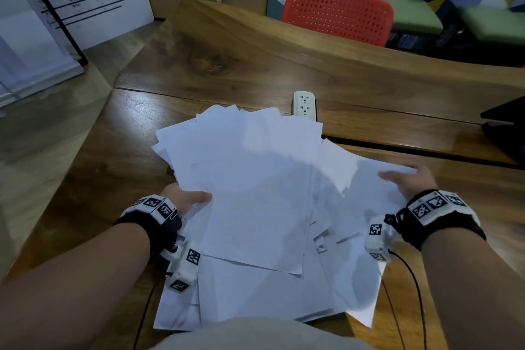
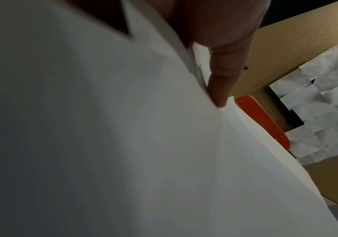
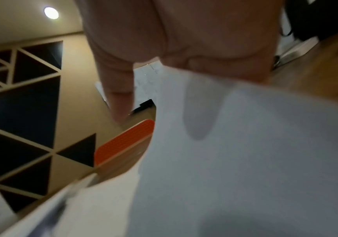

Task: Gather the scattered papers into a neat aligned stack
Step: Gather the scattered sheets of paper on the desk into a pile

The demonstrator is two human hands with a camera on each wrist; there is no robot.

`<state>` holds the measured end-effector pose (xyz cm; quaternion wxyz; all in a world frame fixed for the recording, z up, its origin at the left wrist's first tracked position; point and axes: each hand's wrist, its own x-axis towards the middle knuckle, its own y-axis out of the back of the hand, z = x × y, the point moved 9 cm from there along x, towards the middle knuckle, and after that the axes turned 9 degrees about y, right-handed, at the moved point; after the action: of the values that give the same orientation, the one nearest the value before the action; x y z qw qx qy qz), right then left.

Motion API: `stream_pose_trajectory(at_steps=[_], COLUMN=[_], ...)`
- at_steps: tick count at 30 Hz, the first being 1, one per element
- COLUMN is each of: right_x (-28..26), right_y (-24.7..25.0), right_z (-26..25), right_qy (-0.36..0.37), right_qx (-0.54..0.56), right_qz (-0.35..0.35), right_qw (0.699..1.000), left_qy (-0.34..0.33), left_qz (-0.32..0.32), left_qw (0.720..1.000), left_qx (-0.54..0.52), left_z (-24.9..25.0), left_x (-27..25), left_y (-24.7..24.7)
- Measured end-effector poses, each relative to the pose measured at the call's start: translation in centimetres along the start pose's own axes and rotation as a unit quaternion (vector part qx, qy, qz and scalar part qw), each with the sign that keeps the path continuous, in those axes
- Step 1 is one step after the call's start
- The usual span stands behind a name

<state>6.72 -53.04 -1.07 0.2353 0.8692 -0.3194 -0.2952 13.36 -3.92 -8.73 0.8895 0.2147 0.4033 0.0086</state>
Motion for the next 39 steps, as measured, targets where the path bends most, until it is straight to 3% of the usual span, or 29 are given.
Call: stream_pose_trajectory(at_steps=[3, 8, 10, 13, 20, 23, 29, 34, 36, 39], right_x=[-0.7, -1.6, -2.1, -2.8, -3.6, -3.5, -2.9, -2.6, -1.9, -1.3], right_y=[0.3, -0.9, -1.5, -3.7, -8.4, -8.0, -6.6, -5.3, -4.0, -3.2], right_z=[3.4, 3.4, 2.7, 1.7, 1.0, 0.6, -1.4, -1.3, -0.5, 0.9], right_qy=[-0.091, -0.014, -0.005, -0.018, -0.047, -0.046, -0.011, -0.007, -0.008, -0.043], right_qx=[-0.069, 0.005, -0.017, -0.079, -0.103, -0.163, -0.159, -0.194, -0.184, -0.085], right_qz=[-0.005, 0.012, 0.011, -0.035, -0.150, -0.137, -0.067, -0.056, -0.039, -0.033], right_qw=[0.993, 1.000, 1.000, 0.996, 0.982, 0.976, 0.985, 0.979, 0.982, 0.995], left_qy=[0.000, -0.002, 0.003, 0.016, 0.008, 0.003, -0.015, -0.016, -0.020, -0.021], left_qz=[0.001, 0.001, 0.003, 0.013, 0.000, -0.003, 0.008, 0.015, 0.011, 0.000], left_qw=[1.000, 1.000, 1.000, 1.000, 1.000, 1.000, 1.000, 1.000, 1.000, 1.000], left_qx=[0.005, 0.013, 0.009, 0.012, 0.008, 0.013, 0.019, 0.001, 0.002, -0.007], left_z=[0.0, 0.2, 0.0, -0.3, 0.0, 0.1, 0.4, 0.5, 0.5, 0.5], left_x=[0.0, -0.1, -0.1, 0.2, -0.2, -0.3, -0.5, -0.7, -0.6, -0.4], left_y=[0.0, -0.1, 0.0, 0.3, 0.1, 0.1, 0.1, 0.1, 0.1, 0.0])
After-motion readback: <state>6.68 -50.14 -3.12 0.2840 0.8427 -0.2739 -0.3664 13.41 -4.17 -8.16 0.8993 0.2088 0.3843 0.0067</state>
